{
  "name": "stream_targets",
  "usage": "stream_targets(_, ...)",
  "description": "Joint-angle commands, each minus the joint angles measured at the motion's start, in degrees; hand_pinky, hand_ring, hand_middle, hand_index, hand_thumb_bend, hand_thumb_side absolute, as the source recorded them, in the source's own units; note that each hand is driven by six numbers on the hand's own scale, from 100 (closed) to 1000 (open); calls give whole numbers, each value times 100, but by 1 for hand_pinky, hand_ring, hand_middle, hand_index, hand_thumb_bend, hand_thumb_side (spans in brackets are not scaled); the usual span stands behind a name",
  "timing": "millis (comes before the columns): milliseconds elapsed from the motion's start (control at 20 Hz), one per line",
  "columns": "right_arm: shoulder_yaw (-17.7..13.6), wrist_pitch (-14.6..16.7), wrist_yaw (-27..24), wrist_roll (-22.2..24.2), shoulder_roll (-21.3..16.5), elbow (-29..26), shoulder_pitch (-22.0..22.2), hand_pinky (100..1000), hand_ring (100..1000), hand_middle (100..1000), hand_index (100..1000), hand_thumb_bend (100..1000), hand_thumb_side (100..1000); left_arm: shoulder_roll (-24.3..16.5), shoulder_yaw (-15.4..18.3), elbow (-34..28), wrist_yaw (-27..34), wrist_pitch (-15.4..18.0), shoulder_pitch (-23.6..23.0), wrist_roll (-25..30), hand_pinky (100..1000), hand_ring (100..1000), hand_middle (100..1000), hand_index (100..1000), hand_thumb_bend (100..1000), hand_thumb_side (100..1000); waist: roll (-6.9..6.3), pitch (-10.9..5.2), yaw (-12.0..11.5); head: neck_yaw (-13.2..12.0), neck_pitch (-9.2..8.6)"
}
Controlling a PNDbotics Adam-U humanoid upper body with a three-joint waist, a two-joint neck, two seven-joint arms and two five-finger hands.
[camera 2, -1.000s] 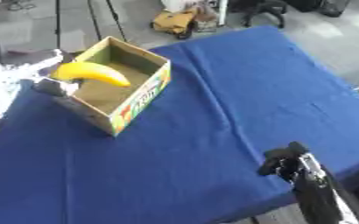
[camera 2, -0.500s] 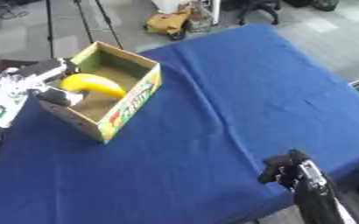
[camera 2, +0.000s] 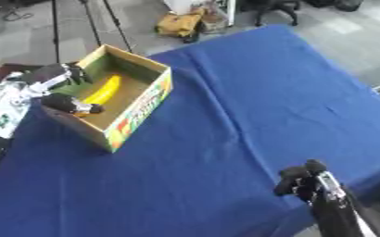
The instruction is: Pick up objects on the table and place them in the box.
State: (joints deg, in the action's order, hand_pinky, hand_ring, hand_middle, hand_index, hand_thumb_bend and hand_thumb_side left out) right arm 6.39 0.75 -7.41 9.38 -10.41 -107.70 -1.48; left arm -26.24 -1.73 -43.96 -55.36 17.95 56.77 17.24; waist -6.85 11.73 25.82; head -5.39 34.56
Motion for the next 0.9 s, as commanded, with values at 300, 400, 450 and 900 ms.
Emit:
stream_targets(300, -41, 0, -52, -18, -103, -36, 45, 589, 542, 481, 628, 100, 965, -228, 3, -368, 478, 169, -62, -433, 740, 786, 782, 791, 735, 831, 140, -210, -241, 33, 13)
stream_targets(400, -53, -13, -66, -33, -85, -9, 59, 589, 542, 481, 628, 100, 966, -271, -48, -591, 914, 233, -146, -516, 722, 775, 772, 781, 708, 827, 159, -242, -375, 84, 45)
stream_targets(450, -56, -16, -71, -36, -79, 2, 66, 589, 542, 481, 628, 100, 967, -308, -89, -717, 1146, 252, -192, -520, 721, 775, 771, 780, 706, 826, 170, -253, -431, 111, 60)
stream_targets(900, -132, -9, -161, -109, -35, -7, 106, 589, 541, 482, 629, 100, 965, -809, -172, -2965, 4392, -236, -1165, -339, 636, 735, 720, 718, 545, 763, 310, -282, -1090, 336, 183)
